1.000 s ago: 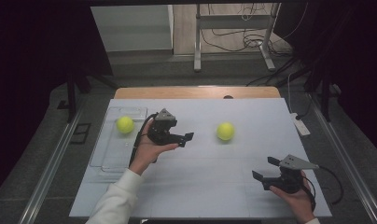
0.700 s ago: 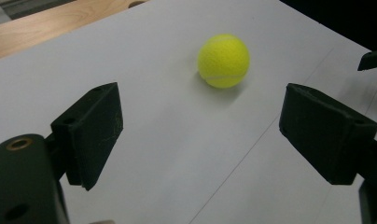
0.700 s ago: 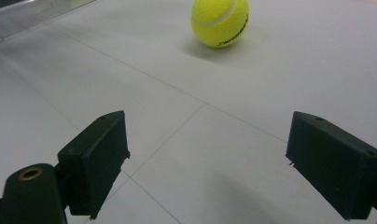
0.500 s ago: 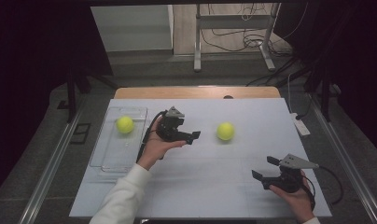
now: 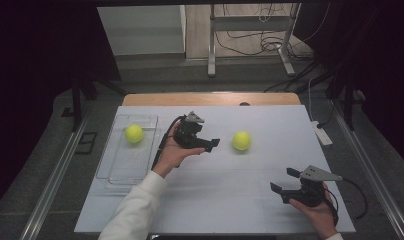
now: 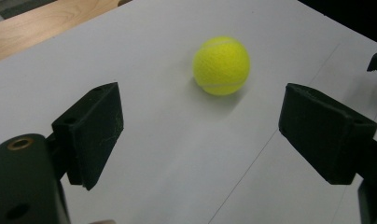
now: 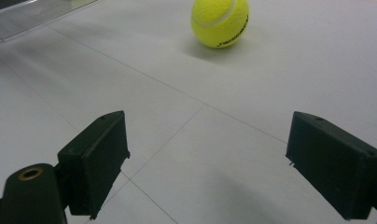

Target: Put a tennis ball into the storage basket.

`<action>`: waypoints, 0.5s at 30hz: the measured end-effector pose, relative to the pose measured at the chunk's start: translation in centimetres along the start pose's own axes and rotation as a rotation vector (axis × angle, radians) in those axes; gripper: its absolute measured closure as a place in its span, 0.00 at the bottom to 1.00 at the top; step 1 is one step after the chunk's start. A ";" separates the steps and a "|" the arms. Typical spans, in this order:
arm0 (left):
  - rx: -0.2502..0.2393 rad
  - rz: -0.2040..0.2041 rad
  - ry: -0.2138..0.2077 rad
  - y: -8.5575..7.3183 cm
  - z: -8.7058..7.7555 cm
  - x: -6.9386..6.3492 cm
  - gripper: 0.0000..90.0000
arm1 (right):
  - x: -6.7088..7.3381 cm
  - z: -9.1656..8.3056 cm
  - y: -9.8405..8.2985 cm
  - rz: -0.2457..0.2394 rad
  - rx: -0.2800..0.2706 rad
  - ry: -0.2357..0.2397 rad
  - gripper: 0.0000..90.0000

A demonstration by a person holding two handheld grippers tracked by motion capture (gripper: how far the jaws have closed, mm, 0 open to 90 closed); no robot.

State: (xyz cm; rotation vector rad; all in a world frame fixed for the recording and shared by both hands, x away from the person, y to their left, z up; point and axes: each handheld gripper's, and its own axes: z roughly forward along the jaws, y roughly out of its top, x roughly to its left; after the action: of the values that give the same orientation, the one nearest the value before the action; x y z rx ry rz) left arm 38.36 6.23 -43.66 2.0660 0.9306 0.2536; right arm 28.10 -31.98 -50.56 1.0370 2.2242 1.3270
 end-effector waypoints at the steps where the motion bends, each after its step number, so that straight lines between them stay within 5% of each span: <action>1: 0.002 0.001 -0.001 0.0 0.1 0.0 0.16 | 0.0 0.0 0.0 -0.001 0.000 0.000 0.14; 15: 0.002 -0.018 -0.043 0.9 1.1 0.1 0.16 | 0.0 -0.1 -0.1 -0.001 0.006 -0.008 0.14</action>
State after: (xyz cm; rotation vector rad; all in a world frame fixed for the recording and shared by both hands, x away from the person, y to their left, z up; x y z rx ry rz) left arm 39.42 5.27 -43.70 2.0565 0.9231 0.1976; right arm 28.03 -32.05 -50.64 1.0411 2.2239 1.3140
